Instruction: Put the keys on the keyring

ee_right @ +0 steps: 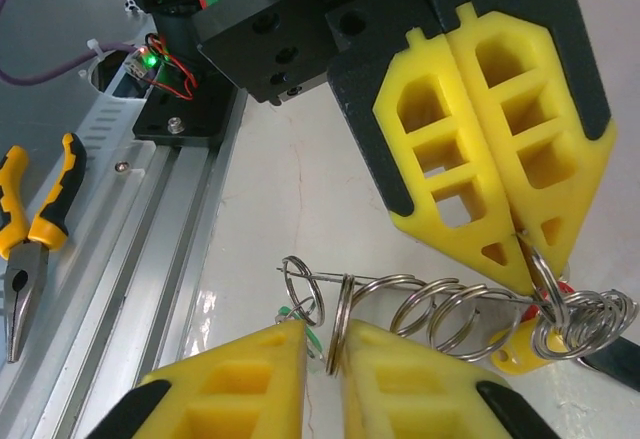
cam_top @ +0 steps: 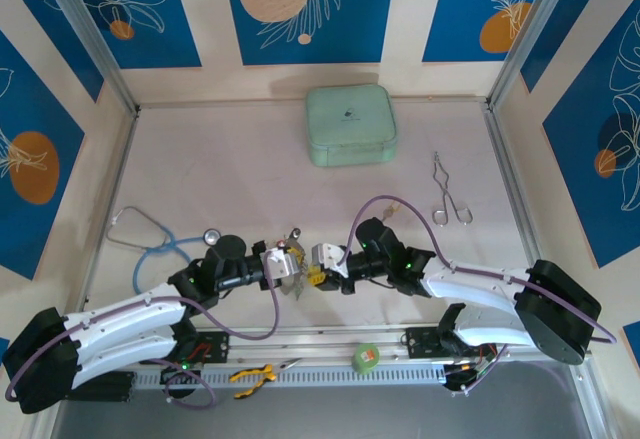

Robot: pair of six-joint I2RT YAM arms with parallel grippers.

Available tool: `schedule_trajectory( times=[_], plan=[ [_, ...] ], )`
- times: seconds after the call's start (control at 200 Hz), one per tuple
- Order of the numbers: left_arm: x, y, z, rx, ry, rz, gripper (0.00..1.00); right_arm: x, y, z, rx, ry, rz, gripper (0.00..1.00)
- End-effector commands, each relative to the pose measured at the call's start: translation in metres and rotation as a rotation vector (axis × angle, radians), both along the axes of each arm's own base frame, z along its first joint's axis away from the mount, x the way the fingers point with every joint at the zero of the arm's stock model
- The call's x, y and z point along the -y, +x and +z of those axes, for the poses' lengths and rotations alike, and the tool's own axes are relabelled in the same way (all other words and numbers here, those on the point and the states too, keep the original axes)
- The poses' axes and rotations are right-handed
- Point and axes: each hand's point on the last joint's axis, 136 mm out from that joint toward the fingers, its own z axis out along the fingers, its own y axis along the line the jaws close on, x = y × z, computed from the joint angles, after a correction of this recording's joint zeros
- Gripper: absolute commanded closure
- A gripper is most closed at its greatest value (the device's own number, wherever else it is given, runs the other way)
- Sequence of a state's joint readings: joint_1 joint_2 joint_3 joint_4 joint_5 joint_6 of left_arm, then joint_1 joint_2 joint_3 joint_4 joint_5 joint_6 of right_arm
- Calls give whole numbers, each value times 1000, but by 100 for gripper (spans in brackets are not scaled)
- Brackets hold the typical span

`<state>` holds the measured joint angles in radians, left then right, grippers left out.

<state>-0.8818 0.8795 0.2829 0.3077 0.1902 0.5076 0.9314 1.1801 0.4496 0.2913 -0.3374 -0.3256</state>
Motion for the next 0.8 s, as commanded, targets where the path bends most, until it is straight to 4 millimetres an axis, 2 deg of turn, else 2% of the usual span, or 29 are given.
schedule_trajectory(
  times=[0.0, 0.235, 0.38, 0.42, 0.485, 0.545, 0.67, 0.795],
  plan=[
    [2, 1, 7, 29, -13, -9, 100, -7, 7, 11, 49, 16, -19, 88],
    [-2, 5, -1, -19, 20, 34, 100, -8, 11, 13, 108, 5, -45, 100],
    [-5, 9, -9, -95, 63, 84, 100, -7, 15, 12, 142, -6, -76, 100],
    [-5, 9, -9, -115, 63, 91, 90, -6, 17, 11, 149, -10, -87, 100],
    [-7, 12, -8, -130, 60, 119, 65, -5, 19, 8, 154, -14, -101, 100],
    [-8, 14, -6, -132, 52, 136, 52, -4, 20, 6, 157, -17, -112, 100],
    [-13, 19, 4, -106, 28, 175, 39, -3, 23, 2, 155, -12, -134, 100],
    [-22, 18, 19, -71, 0, 200, 38, -3, 25, 1, 143, 1, -145, 100]
  ],
)
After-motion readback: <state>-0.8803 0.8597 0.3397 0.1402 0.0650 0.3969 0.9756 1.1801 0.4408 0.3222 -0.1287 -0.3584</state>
